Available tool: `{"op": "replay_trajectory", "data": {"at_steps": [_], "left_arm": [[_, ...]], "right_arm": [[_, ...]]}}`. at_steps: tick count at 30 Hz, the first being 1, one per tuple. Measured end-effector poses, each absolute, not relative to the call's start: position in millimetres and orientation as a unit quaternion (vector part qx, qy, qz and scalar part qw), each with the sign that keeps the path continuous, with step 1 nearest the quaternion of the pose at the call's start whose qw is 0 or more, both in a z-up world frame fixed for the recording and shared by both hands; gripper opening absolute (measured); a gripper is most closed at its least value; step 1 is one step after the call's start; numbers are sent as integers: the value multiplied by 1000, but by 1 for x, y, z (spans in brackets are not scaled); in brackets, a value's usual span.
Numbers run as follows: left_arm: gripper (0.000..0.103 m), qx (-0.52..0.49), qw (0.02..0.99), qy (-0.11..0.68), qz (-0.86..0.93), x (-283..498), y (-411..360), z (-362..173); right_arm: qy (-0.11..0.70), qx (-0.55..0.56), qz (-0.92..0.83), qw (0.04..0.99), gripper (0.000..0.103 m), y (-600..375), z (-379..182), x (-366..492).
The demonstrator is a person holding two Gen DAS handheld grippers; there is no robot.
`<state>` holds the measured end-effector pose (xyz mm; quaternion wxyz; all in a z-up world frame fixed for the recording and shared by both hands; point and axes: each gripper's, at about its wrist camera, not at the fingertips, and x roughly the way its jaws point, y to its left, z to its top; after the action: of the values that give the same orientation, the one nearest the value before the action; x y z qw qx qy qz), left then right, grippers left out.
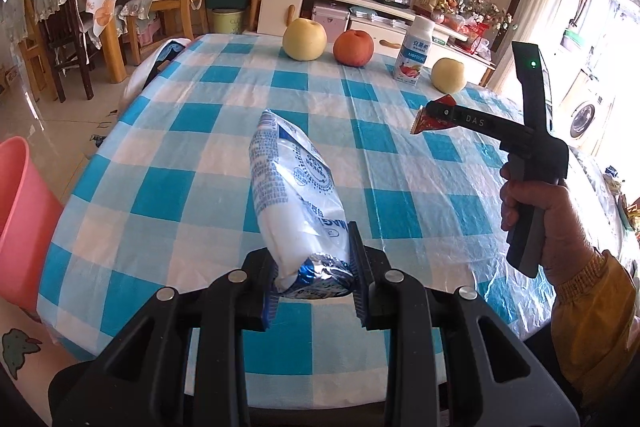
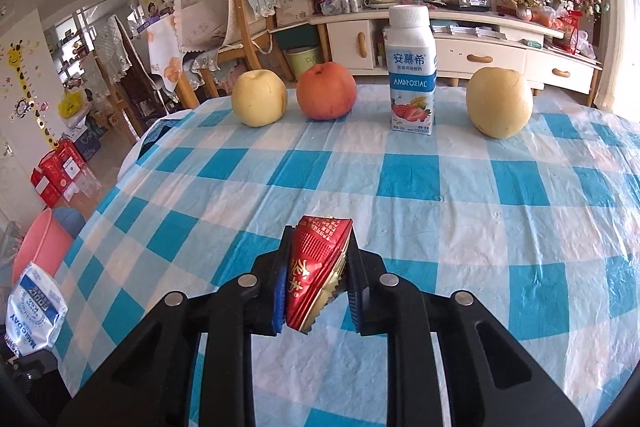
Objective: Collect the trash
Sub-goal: 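Lift the red wrapper with the right gripper while the left holds the milk packet, then carry both items over the pink bucket and open both grippers to drop them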
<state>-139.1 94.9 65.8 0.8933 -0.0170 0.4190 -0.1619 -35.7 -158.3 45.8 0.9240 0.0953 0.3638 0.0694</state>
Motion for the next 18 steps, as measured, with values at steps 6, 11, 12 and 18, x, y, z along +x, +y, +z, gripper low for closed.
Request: {"op": "replay_trajectory", "data": {"at_steps": [6, 11, 12, 18], "left_arm": [[31, -30, 895, 413, -163, -143, 115, 67], [31, -40, 902, 401, -158, -147, 133, 73], [31, -43, 903, 397, -156, -148, 138, 74], [31, -62, 913, 377, -140, -155, 175, 85]], "right_arm": [[364, 89, 73, 924, 25, -127, 53, -63], [375, 82, 86, 919, 25, -99, 53, -88], [378, 84, 90, 917, 25, -94, 53, -92], [387, 85, 123, 910, 25, -55, 57, -113]]}}
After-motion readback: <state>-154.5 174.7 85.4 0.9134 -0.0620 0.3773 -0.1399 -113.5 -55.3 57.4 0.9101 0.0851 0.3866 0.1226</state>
